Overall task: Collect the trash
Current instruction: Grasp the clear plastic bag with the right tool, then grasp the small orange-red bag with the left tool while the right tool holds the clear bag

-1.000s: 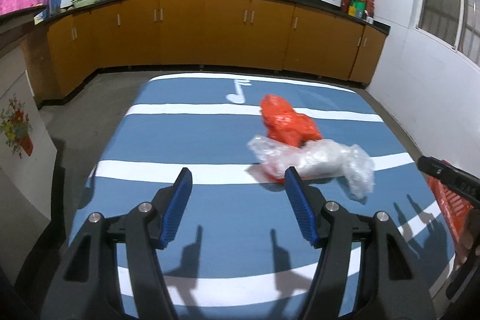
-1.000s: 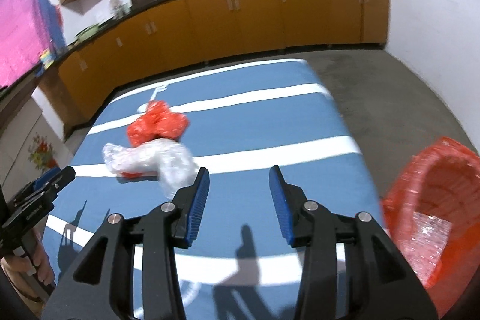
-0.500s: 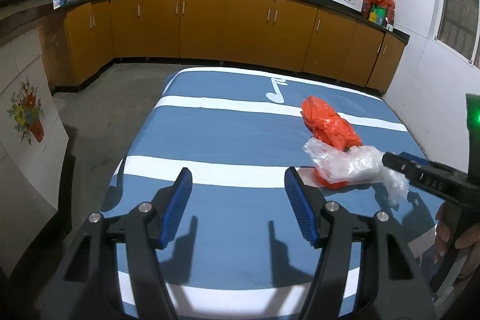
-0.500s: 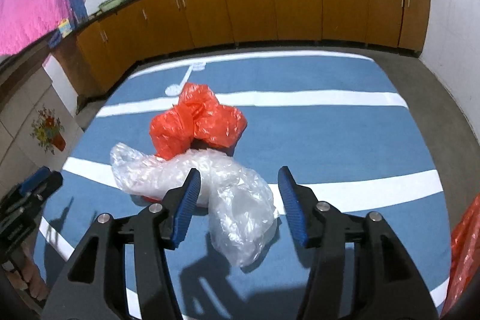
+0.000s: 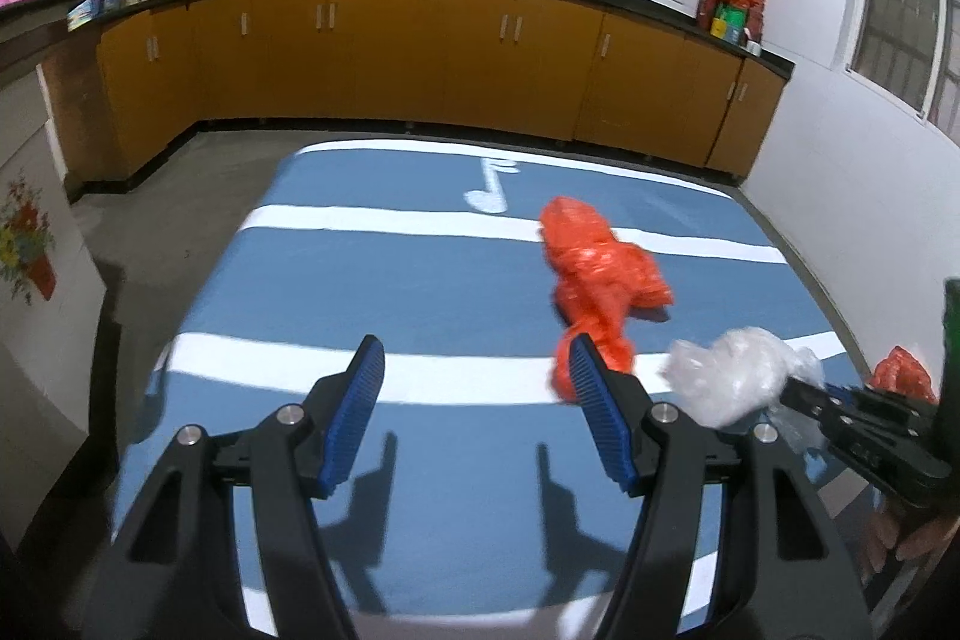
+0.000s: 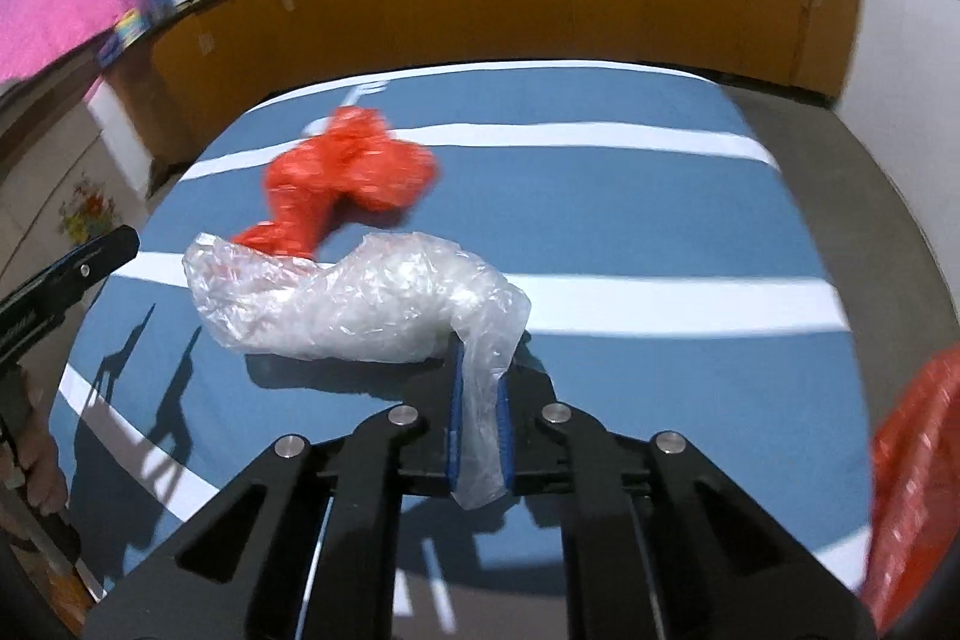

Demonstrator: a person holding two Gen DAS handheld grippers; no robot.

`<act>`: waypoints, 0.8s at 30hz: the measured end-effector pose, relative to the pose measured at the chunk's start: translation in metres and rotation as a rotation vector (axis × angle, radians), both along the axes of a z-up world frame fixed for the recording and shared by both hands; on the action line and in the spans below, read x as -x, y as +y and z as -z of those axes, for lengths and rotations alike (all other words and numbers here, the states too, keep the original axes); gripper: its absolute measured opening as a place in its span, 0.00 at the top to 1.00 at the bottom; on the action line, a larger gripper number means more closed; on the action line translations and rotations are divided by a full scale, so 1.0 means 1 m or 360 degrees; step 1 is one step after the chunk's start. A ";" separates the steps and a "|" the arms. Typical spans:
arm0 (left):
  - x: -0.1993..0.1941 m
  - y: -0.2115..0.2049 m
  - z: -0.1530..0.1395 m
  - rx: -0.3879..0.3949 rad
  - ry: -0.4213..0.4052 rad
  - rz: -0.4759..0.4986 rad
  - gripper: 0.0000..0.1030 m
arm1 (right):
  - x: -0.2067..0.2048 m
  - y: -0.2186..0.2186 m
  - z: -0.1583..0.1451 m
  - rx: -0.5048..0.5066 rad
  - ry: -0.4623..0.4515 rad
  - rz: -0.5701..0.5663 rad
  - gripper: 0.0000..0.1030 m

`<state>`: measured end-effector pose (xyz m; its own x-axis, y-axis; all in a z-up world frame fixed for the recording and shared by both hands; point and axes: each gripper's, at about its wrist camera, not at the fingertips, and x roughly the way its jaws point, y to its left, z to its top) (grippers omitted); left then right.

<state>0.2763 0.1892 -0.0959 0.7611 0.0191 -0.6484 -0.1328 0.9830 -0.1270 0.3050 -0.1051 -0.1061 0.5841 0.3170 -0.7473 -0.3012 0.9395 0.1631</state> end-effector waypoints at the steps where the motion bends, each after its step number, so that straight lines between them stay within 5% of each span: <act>1: -0.007 -0.007 0.000 -0.0001 0.0005 0.0016 0.39 | 0.000 -0.011 0.000 0.0001 0.0001 0.0054 0.91; 8: -0.056 -0.045 0.008 -0.0013 0.0056 0.0083 0.35 | 0.001 -0.087 -0.003 -0.0011 0.0003 0.0378 0.91; 18: -0.106 -0.058 0.034 -0.0087 0.0232 0.0028 0.35 | 0.006 -0.107 -0.008 -0.0062 -0.0019 0.0394 0.91; 24: -0.109 -0.059 0.046 -0.0042 0.0311 0.0031 0.66 | 0.009 -0.104 -0.012 -0.0085 -0.0027 0.0388 0.91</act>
<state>0.3854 0.1299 -0.1419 0.6211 0.0247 -0.7834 -0.1334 0.9882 -0.0747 0.2958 -0.2092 -0.0940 0.6607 0.2036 -0.7225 -0.0698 0.9750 0.2110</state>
